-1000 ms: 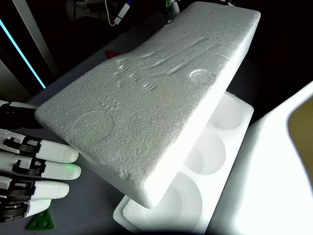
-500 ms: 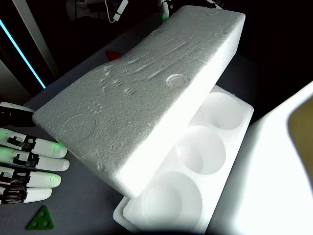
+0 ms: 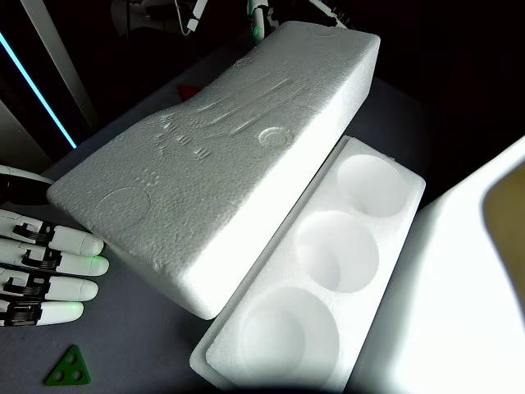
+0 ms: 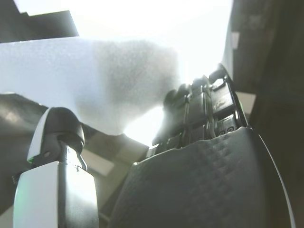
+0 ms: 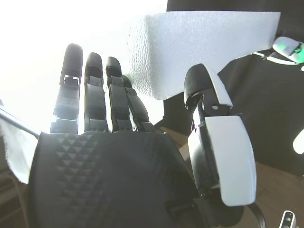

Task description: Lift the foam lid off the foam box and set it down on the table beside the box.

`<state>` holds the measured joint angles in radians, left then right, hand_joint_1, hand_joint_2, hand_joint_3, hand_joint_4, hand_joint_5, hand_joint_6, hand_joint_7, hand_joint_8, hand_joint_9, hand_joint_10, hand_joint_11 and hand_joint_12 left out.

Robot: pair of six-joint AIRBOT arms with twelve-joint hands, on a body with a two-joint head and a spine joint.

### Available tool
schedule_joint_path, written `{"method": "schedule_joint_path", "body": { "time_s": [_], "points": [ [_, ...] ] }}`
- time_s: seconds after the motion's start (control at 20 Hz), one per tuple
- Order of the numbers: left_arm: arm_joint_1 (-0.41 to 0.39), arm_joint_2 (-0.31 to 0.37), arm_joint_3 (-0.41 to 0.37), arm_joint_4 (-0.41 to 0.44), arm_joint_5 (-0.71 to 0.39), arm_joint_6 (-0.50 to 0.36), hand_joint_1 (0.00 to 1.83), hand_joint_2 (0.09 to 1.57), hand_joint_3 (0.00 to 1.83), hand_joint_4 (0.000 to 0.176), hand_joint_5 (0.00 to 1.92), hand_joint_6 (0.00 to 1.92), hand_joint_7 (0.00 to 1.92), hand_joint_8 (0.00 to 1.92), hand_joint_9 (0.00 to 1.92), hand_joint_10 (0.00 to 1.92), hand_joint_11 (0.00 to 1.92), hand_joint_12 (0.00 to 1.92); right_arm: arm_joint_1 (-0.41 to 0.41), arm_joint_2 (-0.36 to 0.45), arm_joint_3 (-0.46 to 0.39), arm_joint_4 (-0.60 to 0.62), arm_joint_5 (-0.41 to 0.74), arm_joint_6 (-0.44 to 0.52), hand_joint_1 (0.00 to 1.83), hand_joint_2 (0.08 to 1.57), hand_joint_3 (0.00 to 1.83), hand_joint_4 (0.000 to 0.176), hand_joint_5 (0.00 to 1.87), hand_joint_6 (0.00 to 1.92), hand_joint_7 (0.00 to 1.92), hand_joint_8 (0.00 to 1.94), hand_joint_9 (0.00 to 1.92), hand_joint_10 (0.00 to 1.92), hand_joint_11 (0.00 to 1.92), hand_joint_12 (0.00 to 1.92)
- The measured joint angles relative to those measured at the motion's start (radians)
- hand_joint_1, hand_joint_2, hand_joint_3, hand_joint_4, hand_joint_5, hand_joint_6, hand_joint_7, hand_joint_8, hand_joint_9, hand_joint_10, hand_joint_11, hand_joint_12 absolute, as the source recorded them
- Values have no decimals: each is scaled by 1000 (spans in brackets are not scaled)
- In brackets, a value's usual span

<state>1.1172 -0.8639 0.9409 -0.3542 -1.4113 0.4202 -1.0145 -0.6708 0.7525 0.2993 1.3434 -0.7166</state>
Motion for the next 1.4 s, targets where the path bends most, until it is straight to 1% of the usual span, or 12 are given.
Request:
{"method": "schedule_joint_path", "body": {
  "time_s": [0.2,0.25,0.35,0.4,0.65,0.8,1.0,1.05,1.1,1.2,1.25,1.4],
  "points": [
    [19,-18,2,11,33,-13,452,1138,0,27,91,7,0,0,0,0,0,0,-54,-11,0,3,-7,34,507,1322,0,0,83,3,147,0,54,253,0,887],
    [26,-19,2,17,35,-24,439,1132,0,49,96,8,0,0,0,0,0,0,-75,-18,0,1,-10,48,454,1317,0,0,88,3,177,9,88,287,0,965],
    [43,-31,2,10,34,-33,415,1124,0,57,106,10,0,0,0,0,0,0,-84,-34,6,-1,-25,64,416,1331,1,0,76,3,177,3,69,331,0,804],
    [52,-45,2,2,43,-41,445,1130,0,38,98,6,0,0,0,0,0,0,-84,-38,11,-2,-37,70,423,1328,0,0,77,2,182,3,61,323,0,743],
    [76,-78,22,-4,84,-61,444,1139,2,42,89,0,0,0,0,0,0,0,-84,-61,31,3,-47,79,495,1287,0,0,116,4,231,7,90,478,0,1027],
    [79,-107,42,-11,124,-64,437,1141,2,21,85,0,0,0,0,0,0,0,-91,-86,52,11,-80,84,512,1294,1,0,126,3,218,5,7,611,0,1170],
    [78,-113,56,24,162,-60,421,1142,2,22,70,0,0,0,0,0,0,0,-113,-106,71,45,-111,85,494,1284,0,0,127,3,218,5,0,657,0,1264],
    [78,-113,56,25,166,-59,384,1120,0,48,30,0,0,0,0,0,0,0,-113,-106,71,48,-116,85,478,1261,0,0,104,5,212,2,0,659,0,1335],
    [78,-113,56,25,167,-58,384,1120,0,48,30,0,0,0,0,0,0,0,-113,-106,71,53,-117,83,478,1261,0,0,104,5,212,2,0,659,0,1335],
    [78,-113,56,26,170,-54,395,1098,0,55,5,0,0,0,0,0,0,0,-113,-106,75,63,-118,74,459,1238,0,0,20,0,42,0,0,392,0,1317],
    [78,-113,56,26,171,-53,402,1074,0,51,0,0,0,0,0,0,0,0,-122,-106,75,69,-118,68,426,1228,0,0,0,0,1,0,0,34,0,1212],
    [78,-113,56,29,177,-50,413,1054,0,39,0,0,0,0,0,0,0,0,-123,-110,75,76,-124,64,419,1211,0,0,0,0,0,0,27,38,0,1379]
  ]
}}
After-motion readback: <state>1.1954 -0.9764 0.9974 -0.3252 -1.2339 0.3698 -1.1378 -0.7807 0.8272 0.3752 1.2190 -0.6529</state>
